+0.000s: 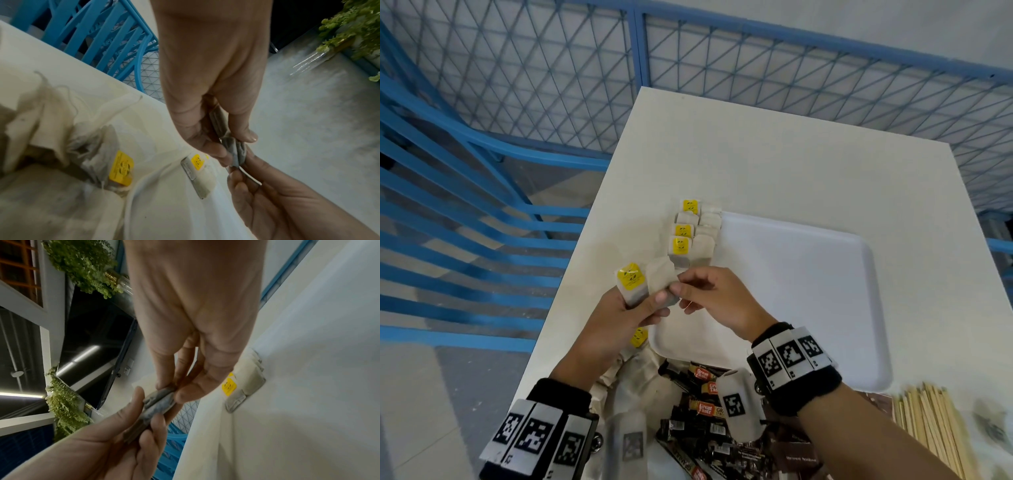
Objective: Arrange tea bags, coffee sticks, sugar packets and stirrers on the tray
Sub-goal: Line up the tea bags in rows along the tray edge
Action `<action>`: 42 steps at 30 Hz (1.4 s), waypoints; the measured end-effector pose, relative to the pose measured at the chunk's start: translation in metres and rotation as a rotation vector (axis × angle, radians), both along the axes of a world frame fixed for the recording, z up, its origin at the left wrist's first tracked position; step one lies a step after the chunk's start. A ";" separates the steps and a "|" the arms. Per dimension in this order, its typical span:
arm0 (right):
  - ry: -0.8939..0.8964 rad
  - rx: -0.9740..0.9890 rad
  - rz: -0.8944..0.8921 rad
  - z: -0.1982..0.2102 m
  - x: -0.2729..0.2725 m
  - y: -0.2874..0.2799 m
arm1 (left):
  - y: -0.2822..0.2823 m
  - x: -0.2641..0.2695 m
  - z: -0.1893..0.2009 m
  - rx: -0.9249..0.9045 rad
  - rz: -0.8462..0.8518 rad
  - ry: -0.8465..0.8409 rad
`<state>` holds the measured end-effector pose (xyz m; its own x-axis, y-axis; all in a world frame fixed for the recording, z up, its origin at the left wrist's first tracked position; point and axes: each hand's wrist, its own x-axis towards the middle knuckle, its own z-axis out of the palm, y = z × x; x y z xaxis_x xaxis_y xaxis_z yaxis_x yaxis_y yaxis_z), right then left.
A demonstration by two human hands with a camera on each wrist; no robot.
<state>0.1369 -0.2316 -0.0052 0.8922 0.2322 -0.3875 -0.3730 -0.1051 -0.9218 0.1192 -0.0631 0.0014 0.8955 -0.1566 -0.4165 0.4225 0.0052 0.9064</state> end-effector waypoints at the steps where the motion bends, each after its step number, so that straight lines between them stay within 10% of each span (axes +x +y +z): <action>1: 0.008 0.015 -0.016 0.000 -0.001 0.000 | 0.000 -0.001 0.000 -0.003 0.005 0.003; 12: 0.063 0.018 -0.158 -0.009 0.001 -0.003 | 0.010 -0.002 -0.011 0.004 0.144 0.008; 26: -0.018 -0.467 -0.240 -0.047 0.033 0.013 | 0.021 -0.001 -0.016 -0.006 0.201 0.065; 42: -0.042 -0.397 -0.122 -0.027 0.016 0.014 | 0.008 -0.002 -0.009 0.072 0.167 0.050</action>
